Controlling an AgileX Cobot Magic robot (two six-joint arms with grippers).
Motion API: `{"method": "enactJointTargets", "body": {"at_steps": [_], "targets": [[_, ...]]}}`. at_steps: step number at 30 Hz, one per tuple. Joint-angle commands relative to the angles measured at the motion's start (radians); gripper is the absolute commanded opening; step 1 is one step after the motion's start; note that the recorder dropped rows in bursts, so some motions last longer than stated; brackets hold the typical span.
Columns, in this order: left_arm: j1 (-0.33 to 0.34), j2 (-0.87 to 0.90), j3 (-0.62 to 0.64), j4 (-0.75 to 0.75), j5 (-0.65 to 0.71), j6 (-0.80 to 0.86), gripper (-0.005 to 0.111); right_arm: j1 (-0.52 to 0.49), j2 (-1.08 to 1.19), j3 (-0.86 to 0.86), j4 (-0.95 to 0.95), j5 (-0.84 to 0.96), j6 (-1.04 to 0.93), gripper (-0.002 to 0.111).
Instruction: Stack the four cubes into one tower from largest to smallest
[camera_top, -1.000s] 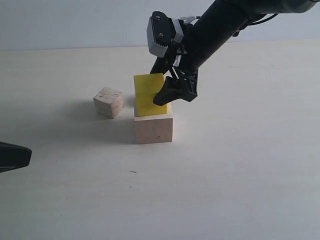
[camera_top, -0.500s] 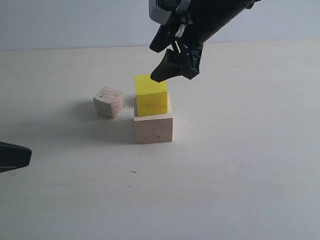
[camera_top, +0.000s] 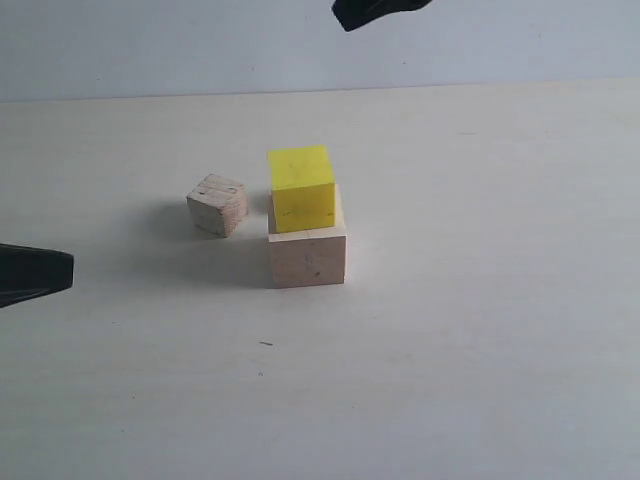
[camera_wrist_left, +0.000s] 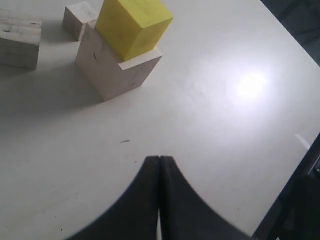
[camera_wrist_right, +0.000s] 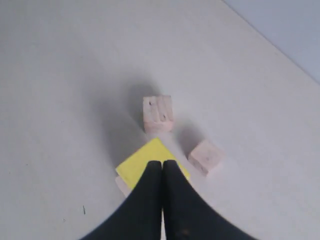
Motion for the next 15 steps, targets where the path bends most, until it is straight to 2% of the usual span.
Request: {"method": "enactJointTargets", "body": {"at_steps": [1,4,6,7,8,10,11,12,14,15], "targets": [[-0.006,0.002,-0.006,-0.023,-0.010,0.002,0.000,-0.003,-0.073,0.106,-0.109,-0.099,0.204,0.000],[-0.006,0.002,-0.006,-0.026,-0.098,0.002,0.000,-0.003,-0.208,0.327,-0.113,-0.225,0.320,0.000],[-0.006,0.002,-0.006,-0.035,-0.184,0.002,0.000,-0.003,-0.294,0.429,-0.113,-0.247,0.329,0.000],[-0.006,0.002,-0.006,-0.053,-0.203,0.002,0.000,-0.003,-0.322,0.454,-0.113,-0.247,0.336,0.000],[-0.006,0.002,-0.006,-0.136,-0.246,0.025,0.000,-0.003,-0.372,0.495,-0.113,-0.238,0.363,0.000],[-0.006,0.010,-0.006,-0.378,-0.318,0.263,0.000,-0.003,-0.430,0.531,-0.113,-0.201,0.395,0.000],[-0.006,0.041,-0.010,-0.536,-0.318,0.477,0.000,-0.003,-0.464,0.546,-0.113,-0.169,0.395,0.000],[-0.006,0.066,-0.020,-0.571,-0.304,0.536,0.000,-0.003,-0.484,0.552,-0.113,-0.166,0.395,0.000],[-0.006,0.165,-0.066,-0.532,-0.276,0.511,0.003,-0.003,-0.554,0.569,-0.118,-0.167,0.407,0.000],[-0.013,0.240,-0.103,-0.487,-0.272,0.471,0.012,-0.003,-0.594,0.569,-0.141,-0.173,0.437,0.000]]}}
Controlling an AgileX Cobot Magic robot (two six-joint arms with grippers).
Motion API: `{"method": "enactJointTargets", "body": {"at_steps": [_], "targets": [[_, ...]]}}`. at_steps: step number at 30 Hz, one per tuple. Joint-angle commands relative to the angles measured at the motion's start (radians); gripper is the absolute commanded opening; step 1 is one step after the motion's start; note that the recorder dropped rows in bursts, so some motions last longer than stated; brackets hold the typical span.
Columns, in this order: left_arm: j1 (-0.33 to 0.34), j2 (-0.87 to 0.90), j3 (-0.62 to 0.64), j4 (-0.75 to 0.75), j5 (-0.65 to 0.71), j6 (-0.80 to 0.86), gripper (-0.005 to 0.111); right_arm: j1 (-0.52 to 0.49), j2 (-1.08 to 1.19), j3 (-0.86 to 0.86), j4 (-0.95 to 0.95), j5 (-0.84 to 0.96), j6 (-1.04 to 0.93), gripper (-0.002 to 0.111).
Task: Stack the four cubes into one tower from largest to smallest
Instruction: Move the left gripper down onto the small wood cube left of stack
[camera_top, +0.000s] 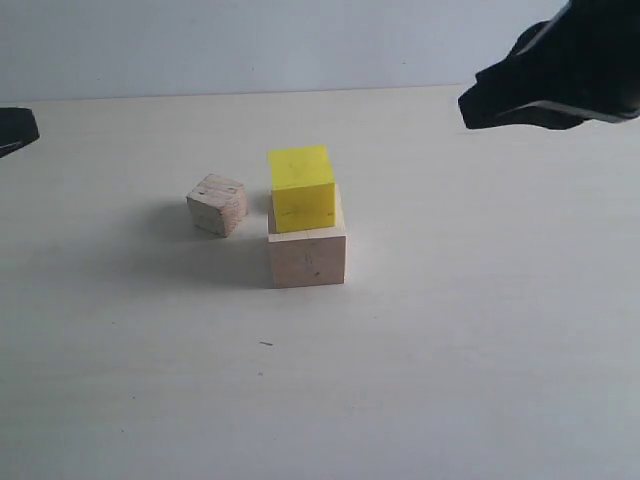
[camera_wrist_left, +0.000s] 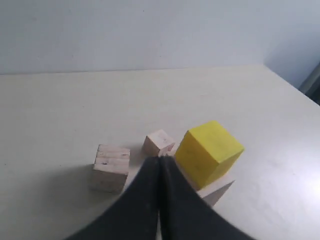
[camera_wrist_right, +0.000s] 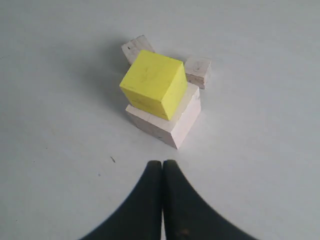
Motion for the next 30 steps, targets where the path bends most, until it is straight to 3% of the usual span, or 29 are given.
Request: {"method": "enactJointTargets", "body": {"at_steps": [1,2,5,10,13,16,22,30], "targets": [[-0.024,0.194,-0.094,0.024,0.011,-0.003,0.018,-0.002,-0.118,0.013,-0.050,-0.011,0.067,0.000],[-0.057,0.271,-0.143,0.027,0.011,0.000,0.032,-0.002,-0.150,0.013,-0.087,-0.011,0.102,0.000],[-0.134,0.394,-0.227,0.031,-0.022,0.018,0.051,-0.002,-0.189,0.013,-0.124,0.000,0.139,0.000],[-0.292,0.557,-0.370,0.128,-0.188,0.033,0.057,-0.002,-0.229,0.013,-0.132,0.052,0.139,0.000],[-0.347,0.640,-0.435,0.164,-0.283,0.030,0.065,-0.002,-0.244,0.013,-0.132,0.068,0.147,0.000],[-0.369,0.705,-0.482,0.162,-0.292,0.030,0.074,-0.002,-0.258,0.013,-0.139,0.086,0.155,0.000],[-0.379,0.816,-0.529,0.164,-0.394,0.045,0.074,-0.002,-0.275,0.013,-0.187,0.106,0.198,0.000],[-0.388,0.920,-0.568,0.166,-0.366,0.049,0.074,-0.002,-0.275,0.013,-0.194,0.111,0.197,0.000]]}}
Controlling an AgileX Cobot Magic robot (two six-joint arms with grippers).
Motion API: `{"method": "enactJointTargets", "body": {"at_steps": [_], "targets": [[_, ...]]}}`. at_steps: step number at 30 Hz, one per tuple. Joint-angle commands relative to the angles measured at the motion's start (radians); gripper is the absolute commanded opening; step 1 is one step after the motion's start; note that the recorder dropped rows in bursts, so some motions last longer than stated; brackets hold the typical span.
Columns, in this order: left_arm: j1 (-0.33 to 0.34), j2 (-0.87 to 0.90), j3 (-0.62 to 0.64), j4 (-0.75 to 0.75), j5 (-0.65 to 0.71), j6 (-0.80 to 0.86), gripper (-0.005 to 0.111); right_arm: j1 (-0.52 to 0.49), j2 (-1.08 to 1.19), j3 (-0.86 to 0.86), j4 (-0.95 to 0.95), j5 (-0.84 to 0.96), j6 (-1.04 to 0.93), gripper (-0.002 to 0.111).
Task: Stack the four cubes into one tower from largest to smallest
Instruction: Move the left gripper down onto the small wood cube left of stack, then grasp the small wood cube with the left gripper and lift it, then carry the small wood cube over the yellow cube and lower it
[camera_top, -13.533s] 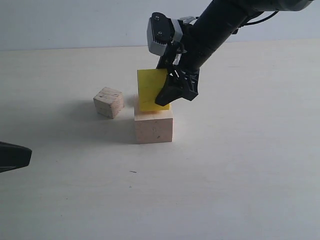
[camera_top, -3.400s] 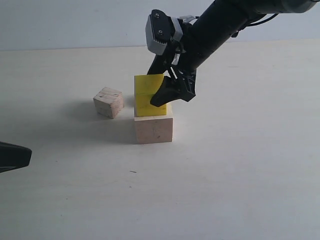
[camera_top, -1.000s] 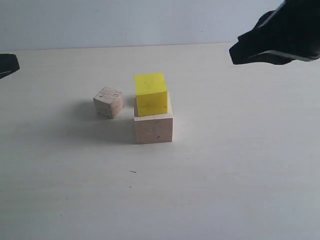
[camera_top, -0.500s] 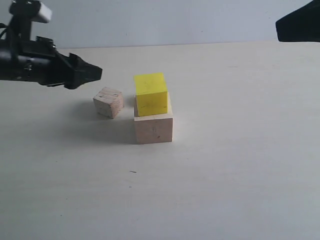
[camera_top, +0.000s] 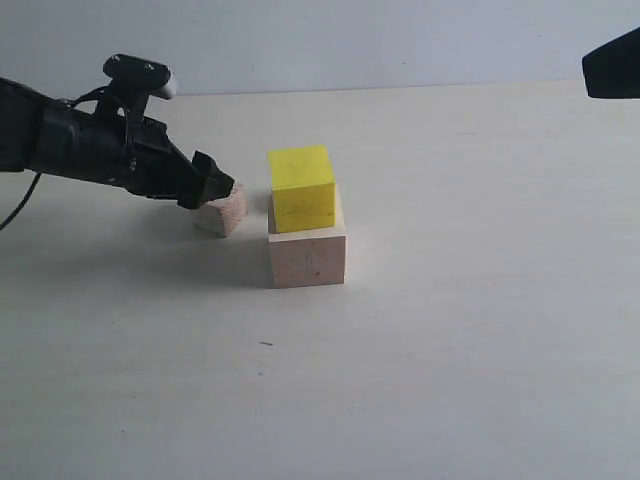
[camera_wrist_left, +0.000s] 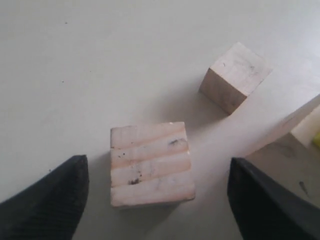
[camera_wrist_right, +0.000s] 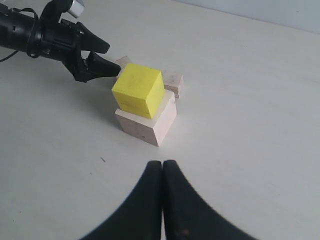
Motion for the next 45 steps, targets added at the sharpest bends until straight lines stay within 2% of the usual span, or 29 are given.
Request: {"method": "enactJointTargets", "body": {"at_steps": [1,17,20,22,25,26,29,32,36,38,42,45], "targets": [[-0.014,0.042,-0.031,0.001,0.021,0.006,0.074,-0.002,-0.008,0.004,-0.022,-0.001,0.002,0.000],[-0.030,0.145,-0.078,0.004,-0.031,0.024,0.072,-0.002,-0.008,0.004,-0.038,0.004,0.022,0.000],[-0.030,0.136,-0.078,0.004,-0.038,0.024,0.058,-0.002,-0.008,0.004,-0.038,0.004,0.022,0.000],[-0.030,0.118,-0.078,0.004,-0.038,0.024,0.040,-0.002,-0.008,0.004,-0.038,0.007,0.022,0.000],[-0.030,0.072,-0.078,0.007,-0.034,0.024,0.007,-0.002,-0.008,0.004,-0.038,0.019,0.022,0.000],[-0.030,0.054,-0.078,0.015,-0.030,0.024,0.000,-0.002,-0.008,0.004,-0.041,0.022,0.022,0.000],[-0.030,-0.030,-0.078,0.079,-0.023,-0.030,0.000,-0.002,-0.008,0.004,-0.070,0.037,0.022,0.000],[-0.021,-0.140,-0.078,0.213,0.044,-0.113,0.000,-0.002,-0.008,0.004,-0.093,0.039,0.022,0.000],[0.004,-0.298,-0.078,0.470,0.208,-0.255,0.000,-0.002,-0.008,0.004,-0.099,0.039,0.019,0.000],[0.017,-0.359,-0.082,0.524,0.279,-0.276,0.000,-0.002,-0.008,0.004,-0.099,0.037,0.019,0.000],[0.043,-0.402,-0.160,0.558,0.525,-0.281,0.000,-0.002,-0.008,0.004,-0.099,0.035,0.017,0.000],[0.040,-0.390,-0.248,0.632,0.596,-0.351,0.000,-0.002,-0.008,0.004,-0.099,0.035,0.010,0.000]]}}
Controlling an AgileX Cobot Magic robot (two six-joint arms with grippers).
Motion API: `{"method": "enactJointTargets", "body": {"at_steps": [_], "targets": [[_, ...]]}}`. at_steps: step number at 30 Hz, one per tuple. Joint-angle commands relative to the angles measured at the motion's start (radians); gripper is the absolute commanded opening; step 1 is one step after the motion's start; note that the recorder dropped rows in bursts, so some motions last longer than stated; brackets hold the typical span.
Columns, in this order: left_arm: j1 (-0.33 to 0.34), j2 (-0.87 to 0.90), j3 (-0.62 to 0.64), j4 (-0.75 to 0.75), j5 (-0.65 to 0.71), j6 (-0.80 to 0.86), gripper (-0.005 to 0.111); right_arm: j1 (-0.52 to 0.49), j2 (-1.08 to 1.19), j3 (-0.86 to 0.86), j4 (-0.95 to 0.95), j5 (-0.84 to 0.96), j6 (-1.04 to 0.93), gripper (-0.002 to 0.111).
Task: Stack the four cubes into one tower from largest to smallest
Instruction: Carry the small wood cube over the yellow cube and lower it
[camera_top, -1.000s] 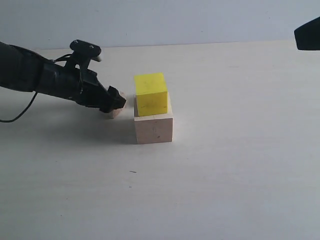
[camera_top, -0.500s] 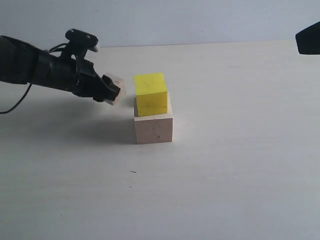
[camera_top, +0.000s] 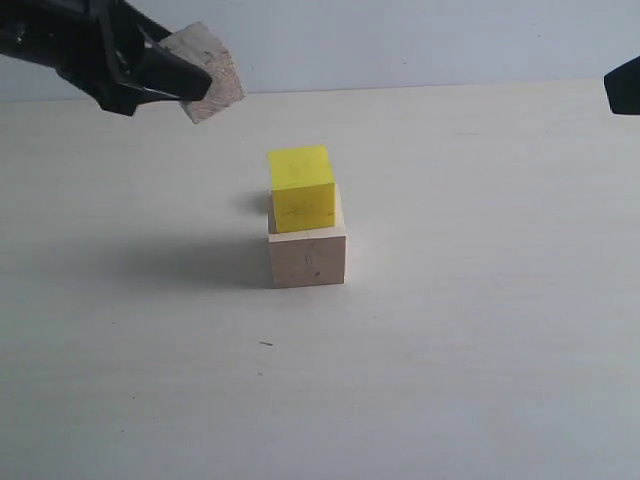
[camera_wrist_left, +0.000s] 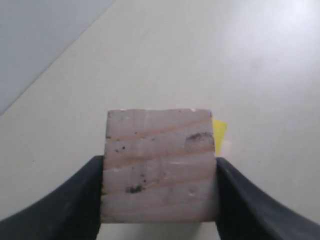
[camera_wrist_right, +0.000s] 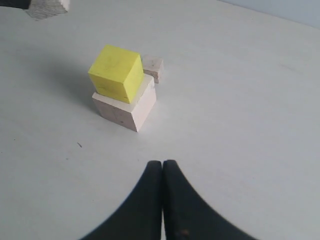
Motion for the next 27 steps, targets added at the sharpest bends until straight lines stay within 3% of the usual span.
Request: {"method": "enactJointTargets", "body": {"at_steps": [1,7,15,27], "targets": [[-0.001,0.013,-0.122,0.100,0.150,-0.100,0.000,-0.002,-0.008,0.004,-0.008,-0.003,-0.010,0.000],[-0.024,0.110,-0.260,0.130,0.273,-0.130,0.000,-0.002,-0.008,0.004,0.005,-0.001,-0.010,0.000],[-0.125,0.244,-0.349,0.259,0.277,-0.153,0.000,-0.002,-0.008,0.004,0.019,0.003,-0.027,0.000],[-0.151,0.351,-0.442,0.253,0.286,-0.155,0.000,-0.002,-0.008,0.004,0.019,0.008,-0.027,0.000]]}}
